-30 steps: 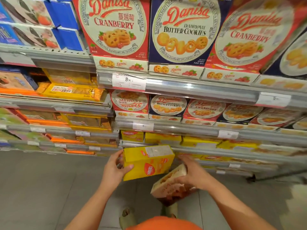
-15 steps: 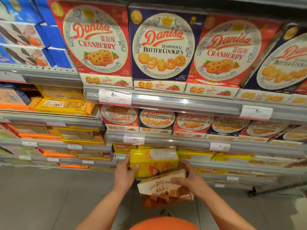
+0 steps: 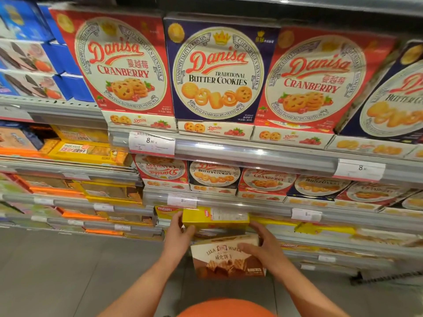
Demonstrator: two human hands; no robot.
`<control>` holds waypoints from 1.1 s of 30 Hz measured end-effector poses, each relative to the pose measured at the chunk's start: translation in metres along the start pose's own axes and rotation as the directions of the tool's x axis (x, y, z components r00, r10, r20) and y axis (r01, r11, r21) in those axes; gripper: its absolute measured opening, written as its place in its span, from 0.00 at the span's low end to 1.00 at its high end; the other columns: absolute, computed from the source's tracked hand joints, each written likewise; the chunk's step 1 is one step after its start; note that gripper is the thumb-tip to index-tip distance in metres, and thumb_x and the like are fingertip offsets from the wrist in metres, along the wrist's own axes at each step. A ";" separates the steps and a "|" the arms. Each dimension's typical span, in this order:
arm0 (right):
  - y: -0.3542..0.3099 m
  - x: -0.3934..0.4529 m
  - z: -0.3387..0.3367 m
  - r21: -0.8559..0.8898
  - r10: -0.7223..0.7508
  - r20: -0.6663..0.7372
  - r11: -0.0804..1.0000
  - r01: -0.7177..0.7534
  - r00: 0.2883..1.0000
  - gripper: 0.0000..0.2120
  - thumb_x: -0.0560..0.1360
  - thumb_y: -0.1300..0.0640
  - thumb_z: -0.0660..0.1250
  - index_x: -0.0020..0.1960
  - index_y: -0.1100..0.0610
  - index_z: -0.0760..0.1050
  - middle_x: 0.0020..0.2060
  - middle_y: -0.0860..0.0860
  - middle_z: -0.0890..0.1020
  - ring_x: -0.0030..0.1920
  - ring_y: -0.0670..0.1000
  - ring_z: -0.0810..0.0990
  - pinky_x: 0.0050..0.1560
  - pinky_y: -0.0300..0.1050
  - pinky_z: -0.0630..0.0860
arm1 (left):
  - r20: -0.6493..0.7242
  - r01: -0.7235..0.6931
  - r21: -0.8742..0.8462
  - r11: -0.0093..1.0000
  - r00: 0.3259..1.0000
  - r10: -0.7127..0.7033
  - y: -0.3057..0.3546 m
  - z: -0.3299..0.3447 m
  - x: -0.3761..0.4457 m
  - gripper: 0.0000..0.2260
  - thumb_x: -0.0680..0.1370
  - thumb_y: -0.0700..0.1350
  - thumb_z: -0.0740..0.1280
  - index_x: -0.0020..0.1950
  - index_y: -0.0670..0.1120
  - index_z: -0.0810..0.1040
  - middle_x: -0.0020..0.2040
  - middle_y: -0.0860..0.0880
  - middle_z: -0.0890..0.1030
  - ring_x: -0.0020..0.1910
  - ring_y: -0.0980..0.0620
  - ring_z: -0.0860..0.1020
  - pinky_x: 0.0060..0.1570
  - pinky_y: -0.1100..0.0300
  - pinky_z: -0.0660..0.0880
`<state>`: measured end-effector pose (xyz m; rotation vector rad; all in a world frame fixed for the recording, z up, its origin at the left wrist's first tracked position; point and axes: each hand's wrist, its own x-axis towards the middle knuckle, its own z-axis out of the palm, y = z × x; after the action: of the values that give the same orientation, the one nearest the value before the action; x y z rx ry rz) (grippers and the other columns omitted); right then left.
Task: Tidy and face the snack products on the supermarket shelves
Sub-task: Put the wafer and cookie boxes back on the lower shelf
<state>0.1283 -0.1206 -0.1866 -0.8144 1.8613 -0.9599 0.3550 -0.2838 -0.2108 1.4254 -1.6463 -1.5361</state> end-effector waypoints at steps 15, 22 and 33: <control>0.011 0.036 -0.005 0.016 -0.004 -0.010 1.000 0.004 1.000 0.33 0.67 0.46 0.81 0.66 0.36 0.68 0.60 0.35 0.76 0.58 0.39 0.78 0.58 0.42 0.79 | 0.226 0.113 0.035 0.993 0.967 -0.118 0.012 0.011 0.020 0.26 0.81 0.39 0.66 0.70 0.61 0.60 0.60 0.65 0.69 0.52 0.72 0.71 0.50 0.77 0.69; 0.020 0.046 -0.006 0.020 0.022 0.028 1.000 -0.022 0.999 0.36 0.66 0.46 0.81 0.70 0.42 0.70 0.61 0.42 0.80 0.59 0.45 0.81 0.59 0.51 0.81 | 0.151 0.165 -0.054 0.985 0.976 -0.155 0.015 0.009 0.030 0.15 0.81 0.38 0.67 0.65 0.51 0.73 0.61 0.48 0.80 0.53 0.55 0.80 0.44 0.65 0.74; 0.022 0.058 -0.012 -0.061 0.026 0.034 0.998 -0.024 0.999 0.31 0.66 0.50 0.82 0.65 0.50 0.72 0.55 0.47 0.83 0.54 0.47 0.84 0.53 0.51 0.84 | 0.122 0.152 -0.054 0.987 0.982 -0.145 0.018 0.026 0.031 0.25 0.81 0.38 0.65 0.70 0.58 0.60 0.62 0.62 0.73 0.57 0.67 0.72 0.64 0.59 0.65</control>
<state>0.0897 -0.1540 -0.2246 -0.8365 1.8738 -0.8723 0.3151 -0.3030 -0.2101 1.4779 -1.5725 -1.7710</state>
